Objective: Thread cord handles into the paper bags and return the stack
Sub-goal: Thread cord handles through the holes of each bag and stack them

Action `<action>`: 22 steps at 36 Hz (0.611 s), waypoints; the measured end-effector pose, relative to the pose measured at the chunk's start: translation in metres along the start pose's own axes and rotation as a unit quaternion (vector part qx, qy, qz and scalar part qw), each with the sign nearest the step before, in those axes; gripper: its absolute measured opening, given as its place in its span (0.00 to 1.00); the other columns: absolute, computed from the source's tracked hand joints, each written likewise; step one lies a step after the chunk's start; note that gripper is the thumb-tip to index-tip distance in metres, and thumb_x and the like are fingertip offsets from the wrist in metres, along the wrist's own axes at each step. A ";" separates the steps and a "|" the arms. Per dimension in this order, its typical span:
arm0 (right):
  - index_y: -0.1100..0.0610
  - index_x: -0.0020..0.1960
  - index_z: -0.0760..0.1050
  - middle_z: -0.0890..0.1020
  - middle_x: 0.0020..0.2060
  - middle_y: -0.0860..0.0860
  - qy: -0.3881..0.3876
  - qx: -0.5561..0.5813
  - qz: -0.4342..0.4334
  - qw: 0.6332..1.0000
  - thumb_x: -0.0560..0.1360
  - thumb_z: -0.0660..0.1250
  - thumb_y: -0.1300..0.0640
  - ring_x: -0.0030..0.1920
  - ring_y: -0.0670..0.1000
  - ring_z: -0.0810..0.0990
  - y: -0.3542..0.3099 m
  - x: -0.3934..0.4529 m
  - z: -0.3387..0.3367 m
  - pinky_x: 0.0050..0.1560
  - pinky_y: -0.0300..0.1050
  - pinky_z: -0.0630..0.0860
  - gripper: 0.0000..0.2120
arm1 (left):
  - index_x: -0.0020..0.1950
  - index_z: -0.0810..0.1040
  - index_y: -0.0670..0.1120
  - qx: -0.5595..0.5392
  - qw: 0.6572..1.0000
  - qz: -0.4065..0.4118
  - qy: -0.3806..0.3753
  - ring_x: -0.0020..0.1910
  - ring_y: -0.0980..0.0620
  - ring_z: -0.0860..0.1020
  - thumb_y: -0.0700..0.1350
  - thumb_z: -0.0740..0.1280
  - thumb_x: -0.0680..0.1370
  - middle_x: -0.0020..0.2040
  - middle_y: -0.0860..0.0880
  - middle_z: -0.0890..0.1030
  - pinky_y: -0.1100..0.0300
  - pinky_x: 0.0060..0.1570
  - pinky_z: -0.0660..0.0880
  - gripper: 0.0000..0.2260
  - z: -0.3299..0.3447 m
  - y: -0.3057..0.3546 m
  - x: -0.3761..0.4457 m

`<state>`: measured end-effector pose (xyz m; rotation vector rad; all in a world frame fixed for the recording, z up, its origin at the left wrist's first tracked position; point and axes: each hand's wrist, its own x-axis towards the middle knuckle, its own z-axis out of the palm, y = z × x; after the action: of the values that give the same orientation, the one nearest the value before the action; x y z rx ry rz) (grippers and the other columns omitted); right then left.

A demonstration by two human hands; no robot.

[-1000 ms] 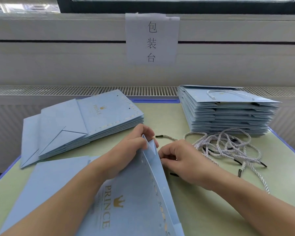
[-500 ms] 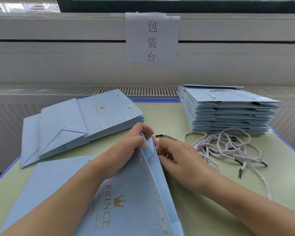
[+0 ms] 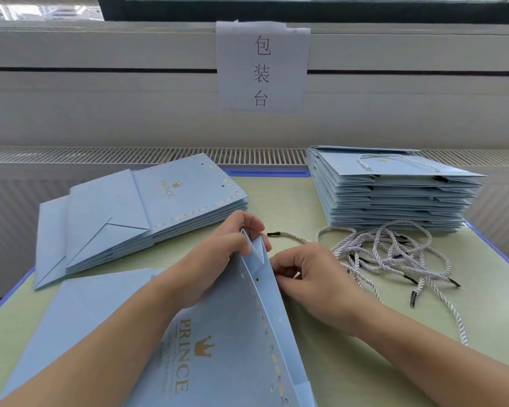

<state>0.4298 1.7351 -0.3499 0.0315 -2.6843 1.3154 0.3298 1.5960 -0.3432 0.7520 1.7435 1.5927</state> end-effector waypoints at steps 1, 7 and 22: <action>0.56 0.44 0.84 0.83 0.34 0.54 0.001 0.013 0.002 1.000 0.72 0.64 0.69 0.32 0.43 0.72 -0.001 0.000 0.000 0.37 0.45 0.73 0.13 | 0.51 0.71 0.49 0.000 1.000 0.000 0.000 0.44 0.48 0.74 0.42 0.58 0.62 0.44 0.50 0.80 0.50 0.49 0.70 0.18 0.000 0.000 0.000; 0.60 0.42 0.82 0.83 0.36 0.57 0.003 0.078 0.011 0.997 0.72 0.69 0.67 0.34 0.47 0.75 -0.002 -0.003 0.004 0.38 0.50 0.75 0.05 | 0.52 0.71 0.48 -0.005 1.000 -0.002 0.000 0.43 0.48 0.75 0.42 0.59 0.62 0.44 0.50 0.79 0.49 0.49 0.70 0.19 0.000 0.000 0.000; 0.59 0.43 0.70 0.75 0.31 0.49 -0.003 0.213 0.079 0.974 0.72 0.68 0.59 0.31 0.46 0.70 -0.012 -0.012 -0.002 0.33 0.40 0.69 0.07 | 0.53 0.71 0.47 -0.037 0.999 -0.006 -0.010 0.42 0.47 0.75 0.42 0.58 0.62 0.44 0.49 0.79 0.50 0.47 0.71 0.19 0.000 0.000 0.000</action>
<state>0.4424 1.7286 -0.3416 -0.1329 -2.3964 1.9175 0.3293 1.5960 -0.3435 0.7192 1.6619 1.6265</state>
